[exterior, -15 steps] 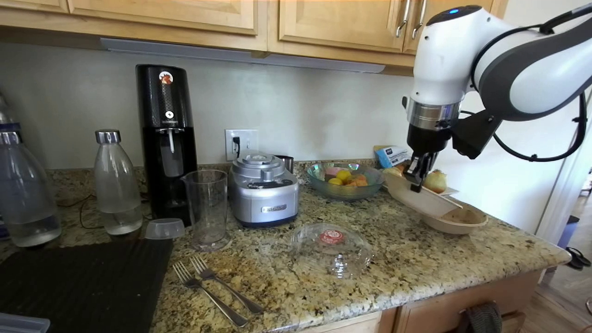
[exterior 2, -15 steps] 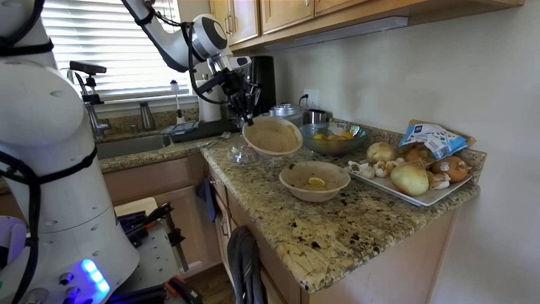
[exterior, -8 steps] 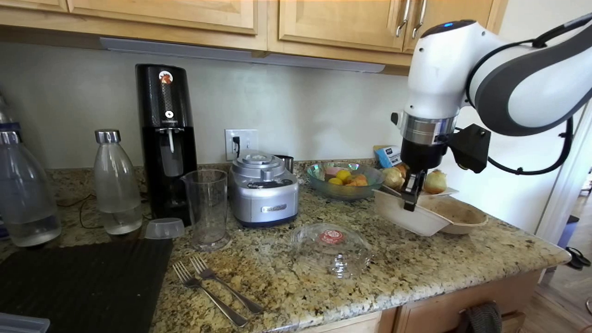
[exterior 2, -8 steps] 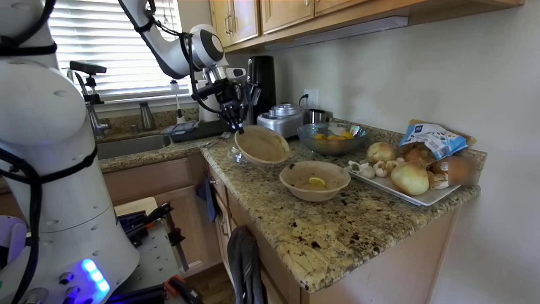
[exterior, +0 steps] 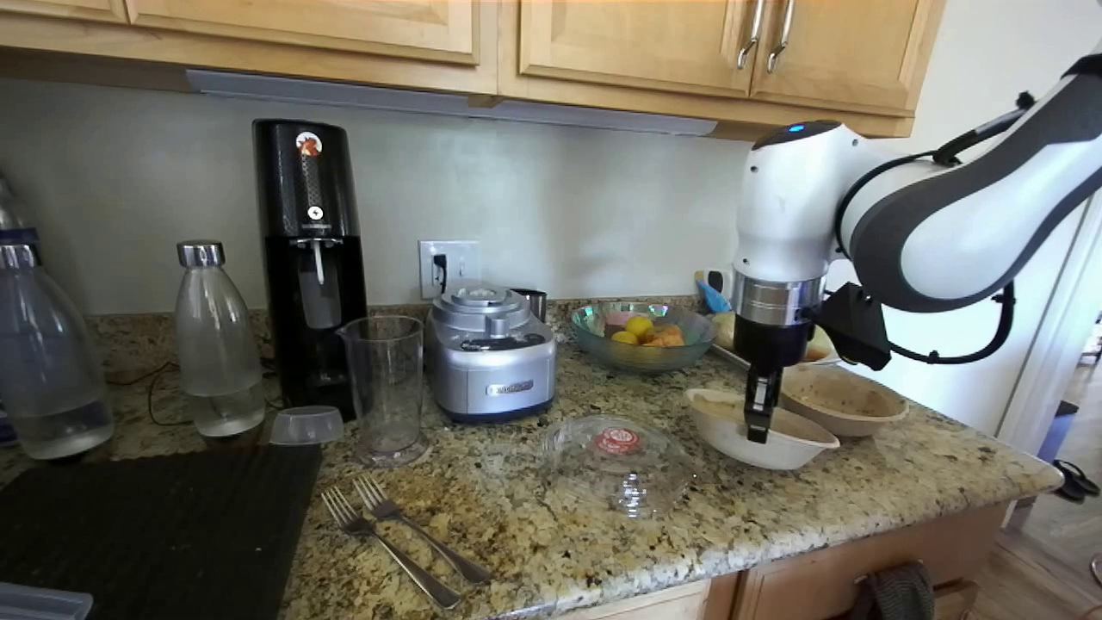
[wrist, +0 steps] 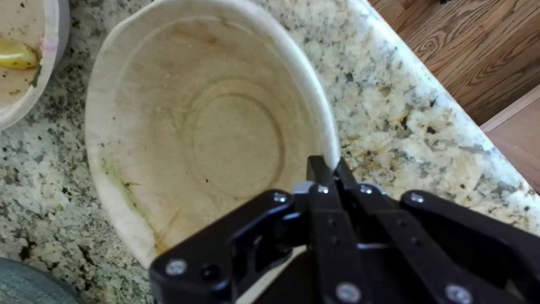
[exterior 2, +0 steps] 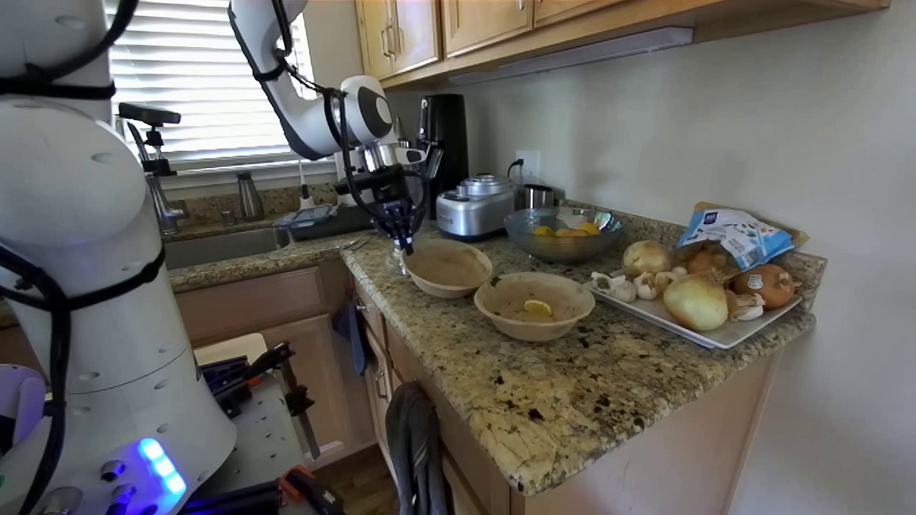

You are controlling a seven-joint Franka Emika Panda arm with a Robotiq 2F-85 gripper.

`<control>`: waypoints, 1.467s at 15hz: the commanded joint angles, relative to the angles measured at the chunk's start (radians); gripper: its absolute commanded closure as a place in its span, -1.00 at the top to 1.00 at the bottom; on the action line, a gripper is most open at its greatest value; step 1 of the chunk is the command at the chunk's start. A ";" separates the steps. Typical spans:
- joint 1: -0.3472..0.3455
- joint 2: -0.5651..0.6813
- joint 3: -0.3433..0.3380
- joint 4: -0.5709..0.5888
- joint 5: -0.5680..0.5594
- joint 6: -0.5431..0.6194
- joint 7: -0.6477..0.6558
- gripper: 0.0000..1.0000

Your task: Take the bowl and put on the table

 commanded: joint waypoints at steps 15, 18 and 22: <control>0.012 0.046 -0.061 0.070 0.012 -0.037 -0.136 0.47; 0.004 0.000 -0.049 0.067 0.086 -0.084 -0.165 0.85; -0.015 -0.075 -0.040 0.079 0.268 -0.217 -0.260 1.00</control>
